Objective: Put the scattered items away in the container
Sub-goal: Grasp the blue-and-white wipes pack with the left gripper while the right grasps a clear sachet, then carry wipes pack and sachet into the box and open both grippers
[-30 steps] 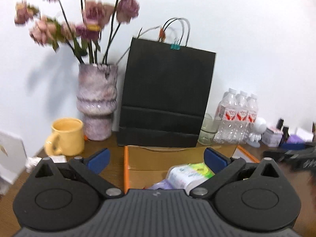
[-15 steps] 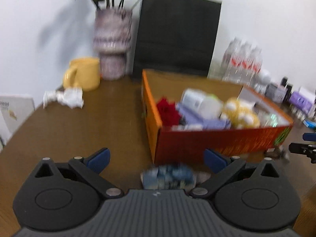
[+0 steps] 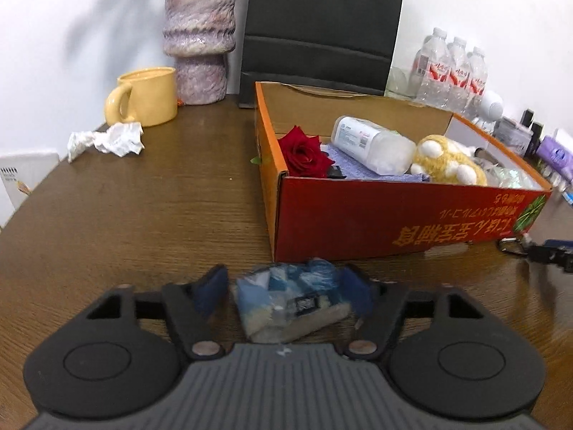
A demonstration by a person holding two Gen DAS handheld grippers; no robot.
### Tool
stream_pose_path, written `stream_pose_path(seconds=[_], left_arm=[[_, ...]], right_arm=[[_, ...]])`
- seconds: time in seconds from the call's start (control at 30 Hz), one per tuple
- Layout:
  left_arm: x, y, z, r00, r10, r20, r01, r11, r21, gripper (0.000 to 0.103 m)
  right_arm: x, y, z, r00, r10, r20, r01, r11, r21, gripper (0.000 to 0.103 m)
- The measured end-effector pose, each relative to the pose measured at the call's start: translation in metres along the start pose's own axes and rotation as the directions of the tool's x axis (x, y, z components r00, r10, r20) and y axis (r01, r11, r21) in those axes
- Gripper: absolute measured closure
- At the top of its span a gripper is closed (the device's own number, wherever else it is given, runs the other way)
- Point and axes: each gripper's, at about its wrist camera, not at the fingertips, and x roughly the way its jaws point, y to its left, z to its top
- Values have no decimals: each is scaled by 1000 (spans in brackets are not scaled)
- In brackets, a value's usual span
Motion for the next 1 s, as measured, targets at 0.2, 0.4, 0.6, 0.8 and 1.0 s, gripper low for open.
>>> stream_pose_path(seconds=[0.2, 0.4, 0.6, 0.8, 1.0], left_arm=[[-6, 5, -3, 999, -42, 8, 42, 999, -30, 73], [-13, 5, -5, 998, -53, 32, 54, 998, -32, 80], [-25, 6, -6, 996, -64, 64, 67, 997, -41, 82], [-63, 8, -5, 979, -121, 166, 134, 989, -69, 82], [-90, -1, 37, 947, -124, 298, 124, 992, 17, 82]], right_arm=[[-5, 2, 0, 1000, 2, 13, -2, 1000, -16, 89], [-8, 3, 0, 1000, 4, 27, -3, 1000, -19, 92], [-11, 4, 0, 1000, 13, 28, -12, 1000, -16, 92], [-37, 6, 0, 995, 53, 83, -52, 999, -14, 93], [-70, 11, 26, 975, 108, 197, -101, 994, -44, 93]])
